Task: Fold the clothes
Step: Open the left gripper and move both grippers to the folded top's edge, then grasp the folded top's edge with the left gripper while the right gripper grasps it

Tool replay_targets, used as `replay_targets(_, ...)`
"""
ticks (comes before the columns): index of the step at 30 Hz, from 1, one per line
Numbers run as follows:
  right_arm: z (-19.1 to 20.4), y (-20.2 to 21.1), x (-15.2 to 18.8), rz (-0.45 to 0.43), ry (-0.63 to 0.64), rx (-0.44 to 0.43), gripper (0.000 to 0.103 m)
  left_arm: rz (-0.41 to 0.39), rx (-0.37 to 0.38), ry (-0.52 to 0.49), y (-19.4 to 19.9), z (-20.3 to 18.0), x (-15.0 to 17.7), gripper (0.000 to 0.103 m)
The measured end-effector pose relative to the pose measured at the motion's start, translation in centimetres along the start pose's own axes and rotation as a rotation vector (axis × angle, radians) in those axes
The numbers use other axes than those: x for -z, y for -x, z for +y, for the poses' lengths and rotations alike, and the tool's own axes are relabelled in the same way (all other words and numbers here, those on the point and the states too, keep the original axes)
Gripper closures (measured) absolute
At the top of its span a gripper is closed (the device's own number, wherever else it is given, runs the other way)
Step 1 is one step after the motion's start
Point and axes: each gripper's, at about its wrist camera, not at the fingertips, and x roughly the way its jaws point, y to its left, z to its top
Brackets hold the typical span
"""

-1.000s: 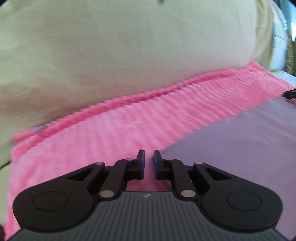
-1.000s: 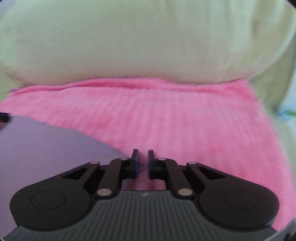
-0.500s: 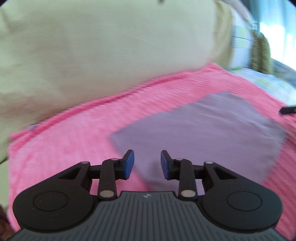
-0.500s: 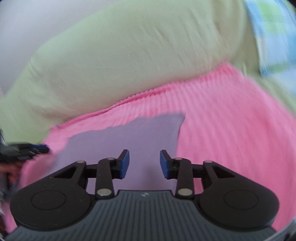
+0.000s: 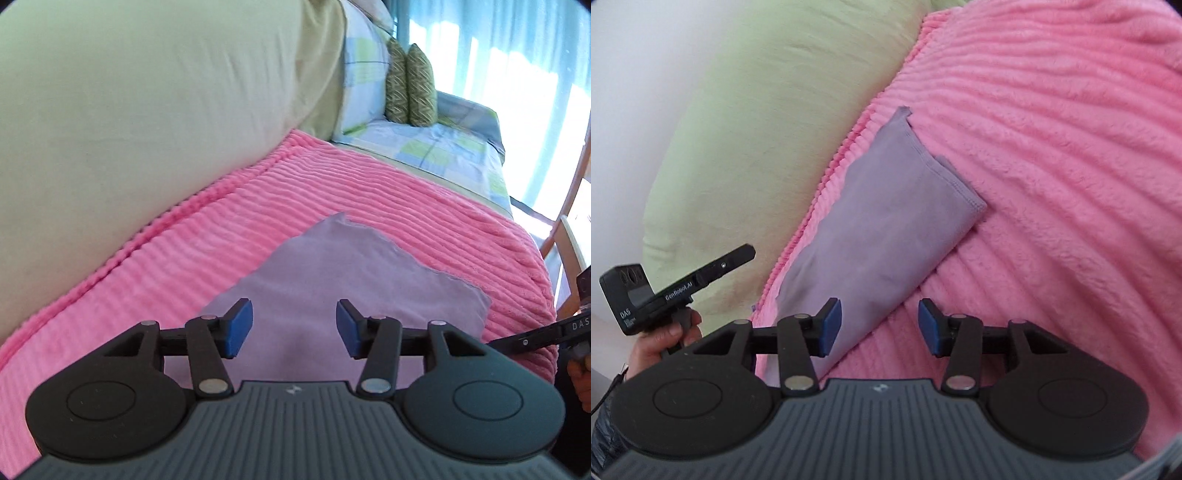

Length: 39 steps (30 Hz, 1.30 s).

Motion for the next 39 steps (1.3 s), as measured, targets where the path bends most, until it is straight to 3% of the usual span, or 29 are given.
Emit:
replay_targets(6,-0.6,-1.4,-0.3,-0.068,-0.031,-0.042,0.061,0.036,0.057,-0.059,-6.5,2.5,-3.4,0.048)
replay_targets(9,-0.3,-1.5,0.4,-0.073,0.058,-0.034,0.062,0.055,0.106,-0.092,-9.5,3.4,-4.1,0.048)
replay_targets(13,0.0,-1.3,1.1,-0.082,0.127,-0.027,0.062,0.146,0.14,-0.179,-13.7,2.9,-4.9,0.048)
replay_targets(16,-0.1,-0.9,1.2,-0.078,0.151,-0.03,0.062,0.212,0.163,-0.274,-15.4,2.0,-5.0,0.049)
replay_targets(21,-0.2,-0.6,1.2,-0.072,0.164,-0.039,0.062,0.258,0.187,-0.322,-15.7,1.8,-5.4,0.051)
replay_targets(25,-0.3,-0.7,1.2,-0.073,0.163,-0.044,0.062,0.307,0.232,-0.333,-15.9,1.6,-6.0,0.068)
replay_targets(27,-0.5,-0.8,0.9,-0.073,0.137,-0.052,0.062,0.324,0.242,-0.328,-15.8,1.5,-6.4,0.091)
replay_targets(32,-1.3,-0.7,0.1,-0.077,0.008,-0.068,0.065,0.285,0.243,-0.276,-15.1,1.9,-6.5,0.098)
replay_targets(34,-1.6,-0.8,-0.1,-0.078,-0.051,-0.056,0.073,0.245,0.237,-0.236,-14.2,2.2,-6.1,0.098)
replay_targets(36,-2.1,-1.2,-0.5,-0.074,-0.104,-0.041,0.093,0.223,0.23,-0.222,-13.7,2.2,-6.0,0.099)
replay_targets(39,-2.8,-1.5,-1.2,-0.042,-0.161,-0.053,0.097,0.132,0.198,-0.169,-11.6,2.4,-5.9,0.1)
